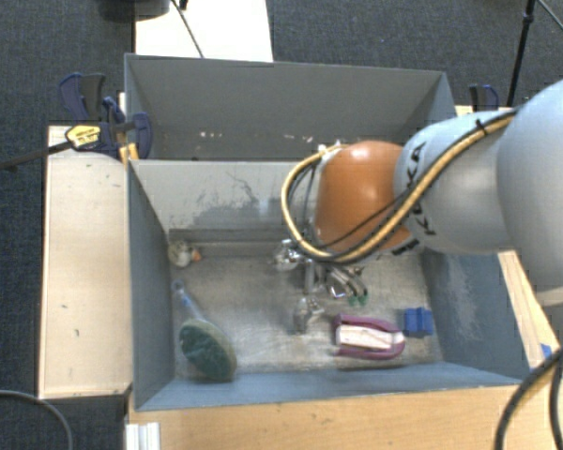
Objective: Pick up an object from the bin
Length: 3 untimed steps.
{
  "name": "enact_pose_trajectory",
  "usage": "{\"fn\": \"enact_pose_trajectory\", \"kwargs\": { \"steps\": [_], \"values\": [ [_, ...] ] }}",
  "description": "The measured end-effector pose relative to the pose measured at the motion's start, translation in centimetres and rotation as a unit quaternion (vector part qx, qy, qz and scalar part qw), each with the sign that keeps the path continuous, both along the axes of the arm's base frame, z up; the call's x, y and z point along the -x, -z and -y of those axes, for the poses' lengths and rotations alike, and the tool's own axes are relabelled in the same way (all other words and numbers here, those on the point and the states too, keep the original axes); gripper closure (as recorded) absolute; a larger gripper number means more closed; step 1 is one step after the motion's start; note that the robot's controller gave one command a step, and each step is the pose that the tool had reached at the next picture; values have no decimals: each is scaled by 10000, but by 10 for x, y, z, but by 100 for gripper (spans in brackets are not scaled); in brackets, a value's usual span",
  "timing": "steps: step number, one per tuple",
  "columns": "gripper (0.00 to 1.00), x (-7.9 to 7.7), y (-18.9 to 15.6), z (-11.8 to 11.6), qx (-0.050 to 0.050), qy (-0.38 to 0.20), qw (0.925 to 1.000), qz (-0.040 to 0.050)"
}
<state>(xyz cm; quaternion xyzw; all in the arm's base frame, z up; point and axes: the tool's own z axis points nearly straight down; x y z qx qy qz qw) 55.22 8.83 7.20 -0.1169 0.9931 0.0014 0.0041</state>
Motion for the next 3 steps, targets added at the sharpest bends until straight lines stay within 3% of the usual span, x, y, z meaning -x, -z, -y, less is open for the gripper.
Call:
{"fn": "enact_pose_trajectory", "kwargs": {
  "steps": [1,2,3],
  "values": [
    [0,-15,-1,54,1,403,9992,20],
    [100,-17,-4,52,-5,413,9991,41],
    [0,-15,-1,53,3,425,9991,12]
  ]
}}
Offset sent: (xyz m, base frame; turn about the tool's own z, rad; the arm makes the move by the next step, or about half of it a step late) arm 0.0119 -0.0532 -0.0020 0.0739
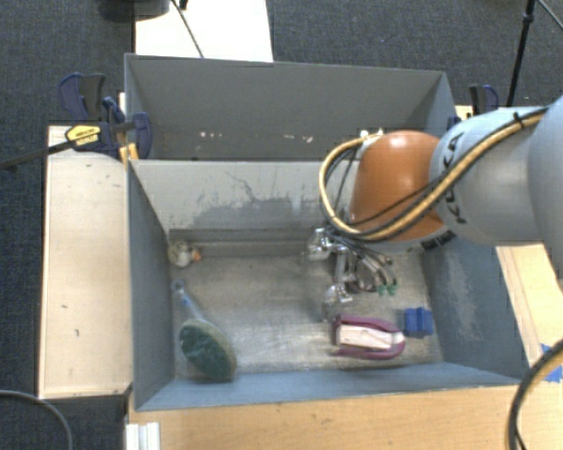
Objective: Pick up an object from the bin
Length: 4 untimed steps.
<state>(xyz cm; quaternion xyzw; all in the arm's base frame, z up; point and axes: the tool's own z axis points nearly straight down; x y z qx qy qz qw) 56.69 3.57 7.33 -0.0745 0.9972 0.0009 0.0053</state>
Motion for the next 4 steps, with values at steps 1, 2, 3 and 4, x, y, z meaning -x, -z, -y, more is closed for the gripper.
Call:
{"fn": "enact_pose_trajectory", "kwargs": {
  "steps": [1,2,3,4],
  "values": [
    [0,7,-4,80,16,-1402,9901,-14],
    [0,5,-6,137,19,-3126,9499,-17],
    [0,-9,-37,170,25,-4345,9007,-39],
    [100,-11,-38,170,33,-4307,9025,-23]
  ]
}}
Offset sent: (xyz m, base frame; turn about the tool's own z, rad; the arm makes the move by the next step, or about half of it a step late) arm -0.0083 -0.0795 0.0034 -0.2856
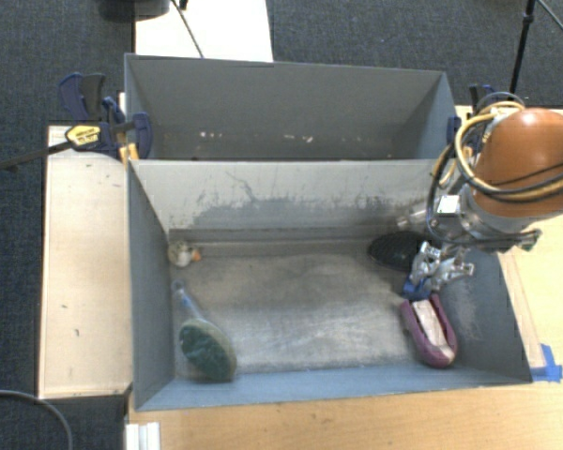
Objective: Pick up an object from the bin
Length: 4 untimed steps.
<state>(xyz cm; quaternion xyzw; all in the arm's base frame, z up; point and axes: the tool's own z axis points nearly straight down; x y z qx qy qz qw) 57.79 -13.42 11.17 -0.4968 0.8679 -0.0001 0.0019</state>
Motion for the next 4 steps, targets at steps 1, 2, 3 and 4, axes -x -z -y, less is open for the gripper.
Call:
{"fn": "enact_pose_trajectory", "kwargs": {
  "steps": [1,2,3,4],
  "values": [
    [100,99,-74,-79,1,-1119,9937,-5],
    [100,100,-57,-87,0,122,9999,-24],
    [100,84,-48,-12,4,1479,9890,9],
    [0,84,-48,-13,-2,1465,9892,7]
  ]
}}
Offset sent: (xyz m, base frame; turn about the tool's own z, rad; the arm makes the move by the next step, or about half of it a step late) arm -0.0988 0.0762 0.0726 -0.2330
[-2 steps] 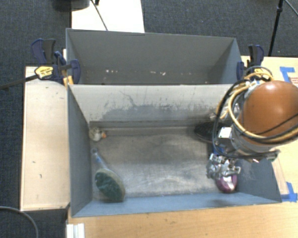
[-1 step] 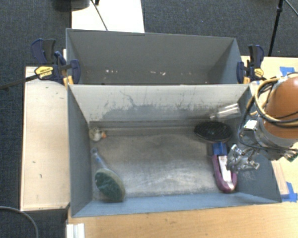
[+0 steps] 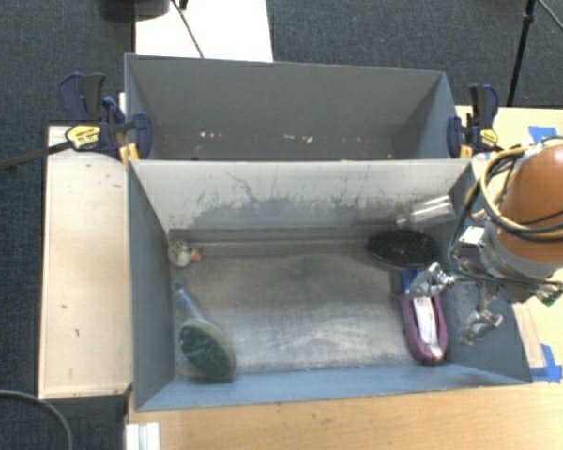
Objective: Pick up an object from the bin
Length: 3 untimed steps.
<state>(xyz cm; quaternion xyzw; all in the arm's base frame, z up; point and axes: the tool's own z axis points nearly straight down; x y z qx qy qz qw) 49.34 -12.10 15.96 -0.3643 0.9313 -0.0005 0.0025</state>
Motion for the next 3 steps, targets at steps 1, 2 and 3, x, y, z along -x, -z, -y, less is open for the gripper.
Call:
{"fn": "enact_pose_trajectory", "kwargs": {
  "steps": [1,2,3],
  "values": [
    [0,-76,88,1,-82,-1752,9845,-17],
    [100,-77,86,8,-16,-1735,9848,11],
    [100,-89,-55,-4,23,-2669,9637,25]
  ]
}}
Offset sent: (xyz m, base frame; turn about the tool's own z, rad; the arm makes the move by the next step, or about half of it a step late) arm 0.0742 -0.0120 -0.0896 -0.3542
